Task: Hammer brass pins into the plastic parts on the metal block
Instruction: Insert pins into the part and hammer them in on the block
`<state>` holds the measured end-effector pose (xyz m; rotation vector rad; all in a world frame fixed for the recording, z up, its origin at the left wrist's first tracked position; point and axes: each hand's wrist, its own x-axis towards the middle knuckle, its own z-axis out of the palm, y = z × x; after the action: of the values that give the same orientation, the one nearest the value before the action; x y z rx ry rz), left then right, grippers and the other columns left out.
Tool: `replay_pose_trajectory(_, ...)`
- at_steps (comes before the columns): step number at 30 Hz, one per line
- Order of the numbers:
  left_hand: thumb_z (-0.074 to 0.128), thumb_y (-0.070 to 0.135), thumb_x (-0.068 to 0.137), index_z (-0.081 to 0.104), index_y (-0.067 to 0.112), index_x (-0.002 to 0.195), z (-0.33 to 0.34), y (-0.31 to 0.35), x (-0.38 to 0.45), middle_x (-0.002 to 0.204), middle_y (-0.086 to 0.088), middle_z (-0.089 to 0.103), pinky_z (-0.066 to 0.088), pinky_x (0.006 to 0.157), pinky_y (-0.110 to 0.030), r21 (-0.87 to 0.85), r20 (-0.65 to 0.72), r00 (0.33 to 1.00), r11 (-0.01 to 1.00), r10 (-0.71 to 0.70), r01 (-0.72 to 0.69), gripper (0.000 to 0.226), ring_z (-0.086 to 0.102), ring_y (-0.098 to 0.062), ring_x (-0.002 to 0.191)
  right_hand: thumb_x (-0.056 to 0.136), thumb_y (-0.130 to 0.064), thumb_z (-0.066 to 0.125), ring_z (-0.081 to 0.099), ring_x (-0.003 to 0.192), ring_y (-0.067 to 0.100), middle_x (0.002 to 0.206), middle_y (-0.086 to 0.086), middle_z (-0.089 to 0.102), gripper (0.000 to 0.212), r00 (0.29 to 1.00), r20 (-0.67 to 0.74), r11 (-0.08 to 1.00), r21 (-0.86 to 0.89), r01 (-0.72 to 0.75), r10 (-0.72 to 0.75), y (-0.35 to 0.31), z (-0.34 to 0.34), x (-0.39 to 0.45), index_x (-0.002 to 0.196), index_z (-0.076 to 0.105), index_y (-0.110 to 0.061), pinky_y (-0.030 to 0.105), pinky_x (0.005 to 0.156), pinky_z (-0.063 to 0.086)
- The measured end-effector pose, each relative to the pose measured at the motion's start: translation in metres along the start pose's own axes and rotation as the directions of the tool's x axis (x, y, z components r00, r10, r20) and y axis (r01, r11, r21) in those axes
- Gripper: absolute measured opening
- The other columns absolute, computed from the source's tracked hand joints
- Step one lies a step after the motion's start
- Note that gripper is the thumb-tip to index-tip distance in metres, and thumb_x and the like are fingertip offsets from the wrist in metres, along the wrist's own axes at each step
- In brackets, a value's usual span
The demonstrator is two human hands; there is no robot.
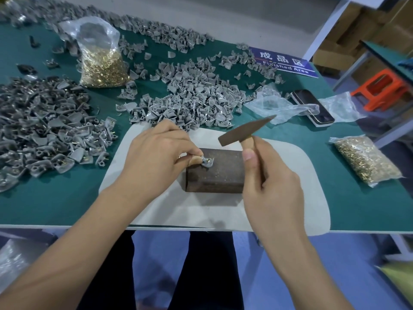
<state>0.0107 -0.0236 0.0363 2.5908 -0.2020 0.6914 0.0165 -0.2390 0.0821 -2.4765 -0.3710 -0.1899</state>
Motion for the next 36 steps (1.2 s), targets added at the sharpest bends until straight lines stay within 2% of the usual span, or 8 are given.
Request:
replay_pose_trajectory(3, 0.080, 0.041, 0.081, 0.080, 0.032, 0.086, -0.001, -0.001, 0.000, 0.081, 0.019, 0.069, 0.045, 0.065, -0.031, 0.010, -0.003, 1.000, 1.000, 0.006, -0.006, 0.010, 0.059, -0.016, 0.093, 0.102, -0.054, 0.032, 0.058, 0.075, 0.032, 0.074, -0.004, 0.063, 0.027, 0.990, 0.133, 0.993, -0.109, 0.052, -0.037, -0.002, 0.000, 0.001, 0.114, 0.053, -0.042, 0.043, 0.066, 0.051)
replay_pose_trajectory(10, 0.079, 0.042, 0.081, 0.080, 0.034, 0.085, -0.002, -0.001, 0.001, 0.082, 0.019, 0.069, 0.045, 0.065, -0.030, 0.008, 0.001, 1.000, 1.000, 0.012, -0.012, 0.009, 0.060, -0.016, 0.093, 0.102, -0.055, 0.031, 0.056, 0.074, 0.031, 0.072, -0.006, 0.062, 0.026, 0.993, 0.116, 0.992, -0.113, 0.049, -0.036, -0.001, 0.000, 0.002, 0.113, 0.052, -0.044, 0.041, 0.063, 0.048)
replay_pose_trajectory(14, 0.077, 0.042, 0.082, 0.080, 0.033, 0.085, -0.002, -0.002, 0.001, 0.081, 0.018, 0.070, 0.043, 0.064, -0.029, -0.007, -0.004, 1.000, 1.000, 0.009, -0.009, 0.010, 0.060, -0.016, 0.092, 0.103, -0.054, 0.035, 0.061, 0.081, 0.019, 0.087, -0.013, 0.071, 0.033, 0.997, -0.071, 0.999, 0.031, 0.005, -0.003, -0.001, 0.002, -0.002, 0.127, 0.055, -0.045, 0.040, 0.069, 0.051)
replay_pose_trajectory(17, 0.078, 0.042, 0.082, 0.080, 0.033, 0.085, -0.003, -0.001, 0.001, 0.082, 0.019, 0.070, 0.041, 0.064, -0.028, 0.002, -0.001, 1.000, 1.000, 0.002, -0.002, 0.010, 0.060, -0.016, 0.092, 0.101, -0.056, 0.031, 0.063, 0.081, 0.031, 0.081, -0.005, 0.069, 0.036, 0.993, 0.109, 0.995, -0.095, 0.044, -0.034, -0.006, 0.003, -0.002, 0.127, 0.052, -0.045, 0.043, 0.069, 0.052)
replay_pose_trajectory(21, 0.078, 0.041, 0.082, 0.080, 0.033, 0.086, -0.003, -0.001, 0.001, 0.082, 0.019, 0.070, 0.043, 0.065, -0.029, -0.011, 0.007, 1.000, 1.000, -0.006, 0.006, 0.009, 0.060, -0.016, 0.092, 0.102, -0.055, 0.033, 0.062, 0.080, 0.028, 0.082, -0.007, 0.069, 0.035, 1.000, -0.016, 1.000, -0.015, 0.012, -0.012, -0.003, 0.000, 0.003, 0.125, 0.057, -0.043, 0.042, 0.068, 0.051)
replay_pose_trajectory(25, 0.080, 0.040, 0.082, 0.081, 0.033, 0.086, -0.004, -0.001, 0.002, 0.082, 0.018, 0.070, 0.042, 0.065, -0.028, -0.001, 0.004, 1.000, 1.000, -0.011, 0.011, 0.009, 0.060, -0.016, 0.093, 0.101, -0.056, 0.032, 0.062, 0.082, 0.033, 0.082, -0.004, 0.069, 0.032, 0.988, 0.146, 0.990, -0.127, 0.061, -0.042, -0.006, 0.002, 0.002, 0.124, 0.052, -0.046, 0.044, 0.070, 0.053)
replay_pose_trajectory(30, 0.080, 0.039, 0.082, 0.081, 0.032, 0.087, -0.005, -0.002, 0.001, 0.082, 0.018, 0.071, 0.047, 0.065, -0.031, -0.020, 0.005, 1.000, 1.000, -0.016, 0.016, 0.009, 0.060, -0.016, 0.092, 0.104, -0.054, 0.036, 0.061, 0.081, 0.022, 0.084, -0.012, 0.069, 0.032, 0.997, -0.075, 0.997, 0.075, 0.010, -0.004, -0.001, 0.007, 0.000, 0.125, 0.058, -0.043, 0.042, 0.070, 0.052)
replay_pose_trajectory(36, 0.079, 0.040, 0.082, 0.081, 0.032, 0.088, -0.005, 0.000, 0.001, 0.083, 0.018, 0.070, 0.048, 0.066, -0.032, -0.012, 0.018, 0.999, 1.000, -0.028, 0.028, 0.010, 0.060, -0.017, 0.093, 0.101, -0.055, 0.034, 0.058, 0.074, 0.028, 0.075, -0.007, 0.064, 0.034, 1.000, 0.013, 1.000, 0.023, 0.002, -0.002, 0.001, 0.012, -0.003, 0.122, 0.058, -0.041, 0.046, 0.067, 0.052)
